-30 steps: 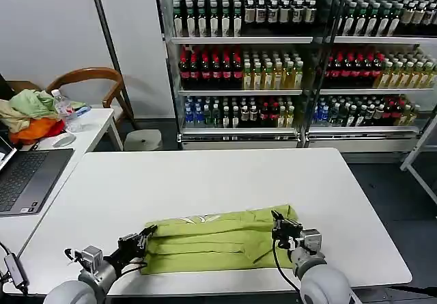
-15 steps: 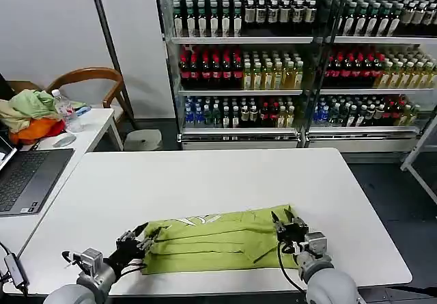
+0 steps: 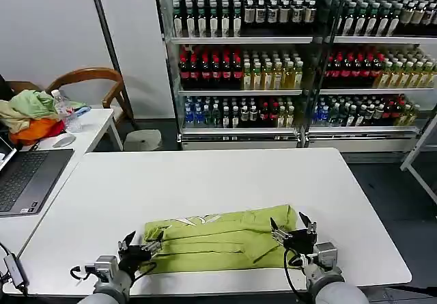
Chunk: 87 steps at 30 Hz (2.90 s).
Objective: Fold and organize the clothes.
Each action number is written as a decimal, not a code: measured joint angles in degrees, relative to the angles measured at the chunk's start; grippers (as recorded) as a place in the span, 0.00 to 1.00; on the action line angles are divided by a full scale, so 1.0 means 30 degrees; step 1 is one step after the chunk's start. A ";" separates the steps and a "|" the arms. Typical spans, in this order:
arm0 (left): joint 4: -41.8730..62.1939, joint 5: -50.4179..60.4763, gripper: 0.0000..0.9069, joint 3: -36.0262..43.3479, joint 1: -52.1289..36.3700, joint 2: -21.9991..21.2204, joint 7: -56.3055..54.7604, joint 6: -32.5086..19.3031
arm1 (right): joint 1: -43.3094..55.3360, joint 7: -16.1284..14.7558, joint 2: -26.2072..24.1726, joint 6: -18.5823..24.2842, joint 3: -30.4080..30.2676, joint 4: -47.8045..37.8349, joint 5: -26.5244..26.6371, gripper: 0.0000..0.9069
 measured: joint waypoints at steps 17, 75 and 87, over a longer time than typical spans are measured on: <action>-0.0039 -0.0584 0.06 0.1743 -0.0483 -0.0484 -0.3293 0.0249 | -0.0363 0.0009 0.0230 0.0045 0.0164 -0.0025 -0.0509 1.00; -0.3221 0.3332 0.04 -0.4140 0.0710 -0.0918 0.4802 0.2686 | 0.1051 0.0167 -0.0375 0.0127 0.0213 -0.0462 -0.0556 1.00; -0.2535 0.5071 0.04 0.0505 -0.0919 -0.1936 0.6046 0.1721 | 0.0823 0.0219 -0.0080 -0.0039 0.0436 -0.0376 -0.0870 1.00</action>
